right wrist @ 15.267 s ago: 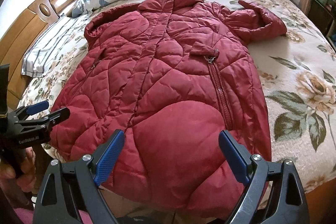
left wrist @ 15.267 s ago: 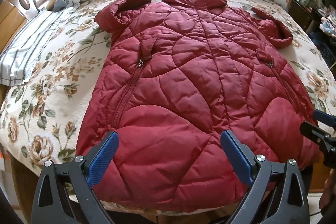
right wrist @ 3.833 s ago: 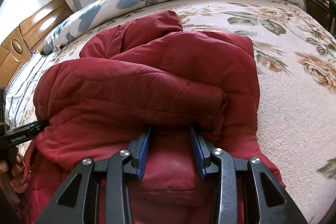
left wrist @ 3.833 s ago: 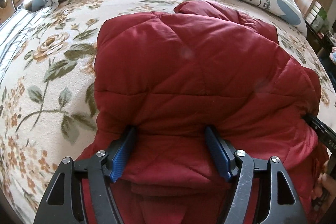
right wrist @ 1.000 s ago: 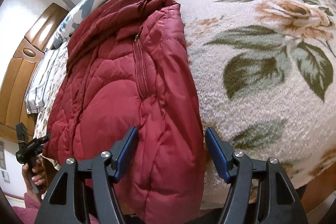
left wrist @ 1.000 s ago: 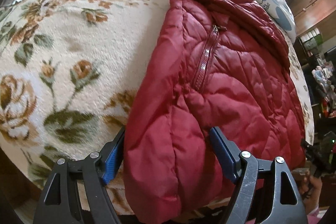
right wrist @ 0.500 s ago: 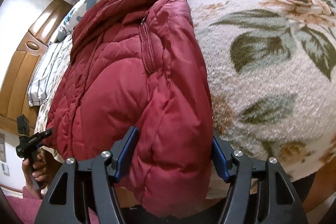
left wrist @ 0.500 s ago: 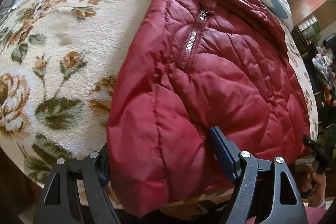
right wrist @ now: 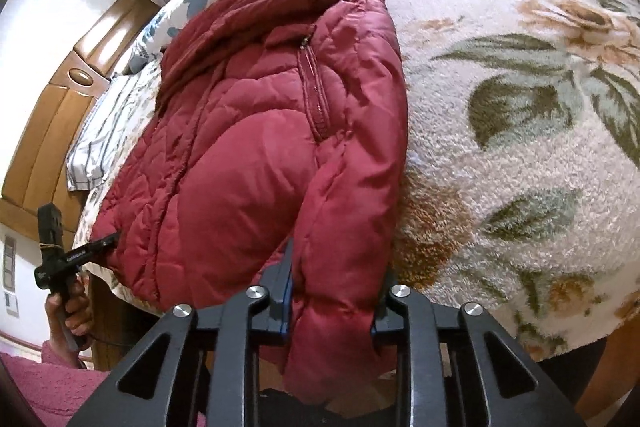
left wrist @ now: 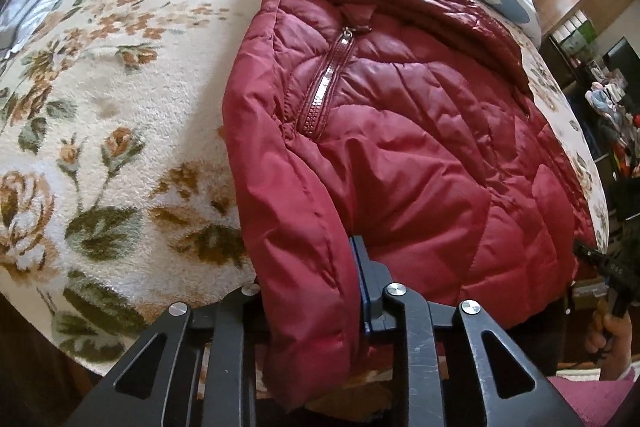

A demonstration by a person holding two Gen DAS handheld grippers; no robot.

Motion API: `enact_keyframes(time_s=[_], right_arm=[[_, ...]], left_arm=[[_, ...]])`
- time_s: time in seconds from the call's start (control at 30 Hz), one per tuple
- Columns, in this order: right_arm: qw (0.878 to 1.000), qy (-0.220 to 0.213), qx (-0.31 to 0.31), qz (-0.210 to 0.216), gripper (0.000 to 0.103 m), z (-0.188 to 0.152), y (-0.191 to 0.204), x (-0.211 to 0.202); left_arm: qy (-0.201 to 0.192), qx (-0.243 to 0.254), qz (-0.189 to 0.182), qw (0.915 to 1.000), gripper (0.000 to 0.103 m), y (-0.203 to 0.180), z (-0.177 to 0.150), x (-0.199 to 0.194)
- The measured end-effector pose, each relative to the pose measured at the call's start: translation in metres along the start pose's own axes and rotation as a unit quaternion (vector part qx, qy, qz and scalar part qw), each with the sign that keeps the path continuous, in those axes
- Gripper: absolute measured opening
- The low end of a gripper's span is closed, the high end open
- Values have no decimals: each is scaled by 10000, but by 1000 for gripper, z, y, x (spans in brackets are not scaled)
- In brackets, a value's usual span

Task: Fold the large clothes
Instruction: 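Grasp the jacket hem with the left tool while the right tool grasps it too, then lift the hem with both tools and fold it toward the hood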

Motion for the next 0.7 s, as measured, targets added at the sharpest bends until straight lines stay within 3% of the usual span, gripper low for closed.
enact_keyframes(time_s=[0.27, 0.43, 0.7], right_arm=[[9986, -318, 64, 424, 21, 9, 9, -18], [9942, -713, 124, 796, 20, 19, 20, -32], [9855, -1334, -143, 1040, 20, 58, 41, -50]], left_arm=[[-251, -61, -168, 9995, 18, 5, 3, -26], [-580, -51, -281, 9979, 17, 0, 11, -53], [-1227, 63, -273, 9920, 16, -11, 39, -95]])
Point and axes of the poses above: each gripper's, at about its wrist camera, not at the fingertips, and x roughly the way its jaws point, y to its left, z to its top, the point moved 2 cm from there along x, roughly the way its jaws point, and after that the axes turned 12 degrees about z, right-handed, at the moved point
